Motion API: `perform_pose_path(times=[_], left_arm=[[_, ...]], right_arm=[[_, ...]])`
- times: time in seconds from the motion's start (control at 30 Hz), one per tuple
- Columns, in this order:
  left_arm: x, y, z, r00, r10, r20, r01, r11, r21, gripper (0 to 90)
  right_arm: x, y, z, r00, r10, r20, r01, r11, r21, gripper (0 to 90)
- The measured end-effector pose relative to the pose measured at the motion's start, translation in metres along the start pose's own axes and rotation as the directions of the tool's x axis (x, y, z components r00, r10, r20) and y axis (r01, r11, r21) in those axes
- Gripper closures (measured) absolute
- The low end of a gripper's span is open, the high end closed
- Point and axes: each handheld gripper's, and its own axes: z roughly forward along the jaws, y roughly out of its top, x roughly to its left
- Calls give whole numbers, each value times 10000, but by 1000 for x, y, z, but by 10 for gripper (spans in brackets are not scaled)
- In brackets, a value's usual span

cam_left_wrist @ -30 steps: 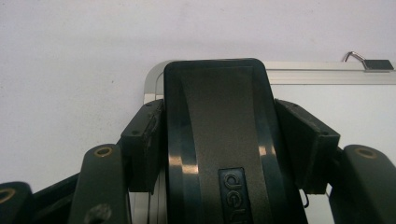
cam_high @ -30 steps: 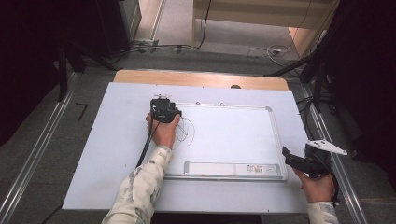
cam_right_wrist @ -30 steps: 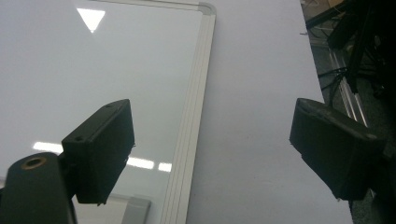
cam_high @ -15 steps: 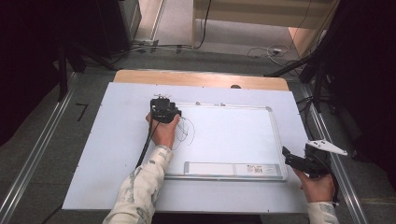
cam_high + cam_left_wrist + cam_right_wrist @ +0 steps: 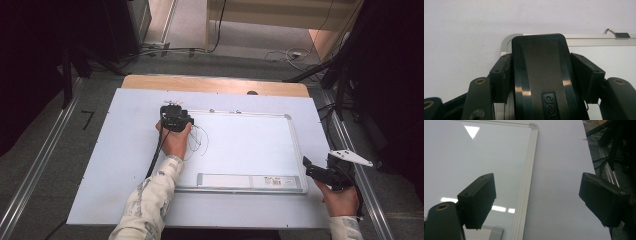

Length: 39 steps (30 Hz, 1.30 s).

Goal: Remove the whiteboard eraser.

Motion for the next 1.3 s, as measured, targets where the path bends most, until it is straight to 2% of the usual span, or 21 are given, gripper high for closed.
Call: perform_pose_path(times=[0.13,0.23,0.33,0.4,0.43,0.47,0.57,0.67,0.8,0.93,1.3], left_arm=[[0,-1,-2,9999,-92,106,92,10000,-18,390],[0,-2,-3,10000,36,53,-36,10000,-32,390],[1,-1,-4,9998,-104,179,104,9999,-9,390],[1,2,-8,9993,-218,297,224,9995,-200,390],[1,8,-17,9992,-176,361,195,9985,-514,390],[0,12,-21,9995,-61,316,81,9980,-631,390],[1,18,-29,9996,34,280,-13,9973,-731,390],[5,22,-35,9996,65,261,-49,9983,-585,390],[8,20,-40,9995,-25,318,44,9982,-602,390],[8,18,-48,9994,57,339,-28,9965,-838,390],[13,9,-56,9986,-75,525,115,9970,-763,390]], right_arm=[[0,0,0,10000,-13,33,13,10000,-16,127],[0,0,0,10000,-17,28,17,10000,-24,127],[0,0,-1,10000,-9,32,9,10000,-28,127],[0,0,0,10000,-14,36,14,10000,-21,127],[0,0,0,10000,-13,37,13,10000,-24,127],[0,0,0,10000,-10,41,10,10000,-26,127],[0,0,0,10000,-18,43,18,10000,-14,127],[1,0,-1,10000,-46,22,46,10000,-40,127],[2,0,-1,10000,-83,39,83,10000,-19,127],[3,1,0,10000,-59,25,60,10000,-30,127],[4,1,0,9999,-147,23,147,9999,-38,127]])
